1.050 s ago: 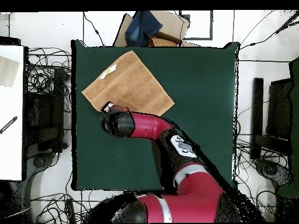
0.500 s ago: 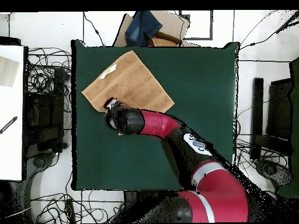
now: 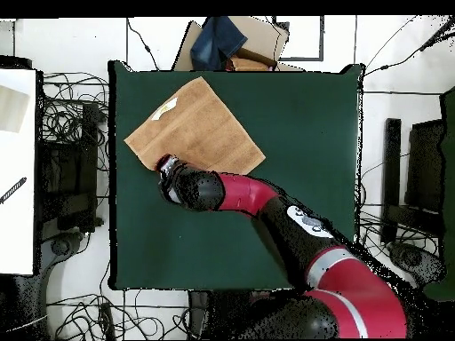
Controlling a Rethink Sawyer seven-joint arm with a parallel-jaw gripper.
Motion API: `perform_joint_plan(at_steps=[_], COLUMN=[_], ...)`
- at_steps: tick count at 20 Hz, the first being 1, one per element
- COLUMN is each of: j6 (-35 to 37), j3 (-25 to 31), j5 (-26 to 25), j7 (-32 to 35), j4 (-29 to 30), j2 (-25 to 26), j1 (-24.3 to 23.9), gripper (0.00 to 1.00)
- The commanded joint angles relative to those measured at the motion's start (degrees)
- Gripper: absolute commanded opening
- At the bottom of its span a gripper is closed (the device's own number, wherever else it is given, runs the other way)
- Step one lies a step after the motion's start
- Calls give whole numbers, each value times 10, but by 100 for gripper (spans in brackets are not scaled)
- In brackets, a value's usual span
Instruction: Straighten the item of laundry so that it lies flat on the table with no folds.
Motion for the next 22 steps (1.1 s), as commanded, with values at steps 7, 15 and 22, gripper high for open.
perform_joint_plan(at_steps=[7,15,22], j6=[-16,-43,39], j3=[28,-10,-11], j5=[-107,-166,-125], j7=[-49,-21,5], j4=[29,-8,-55], j2=[83,130,133], j1=[-58,-34,-9], gripper=[0,0,0])
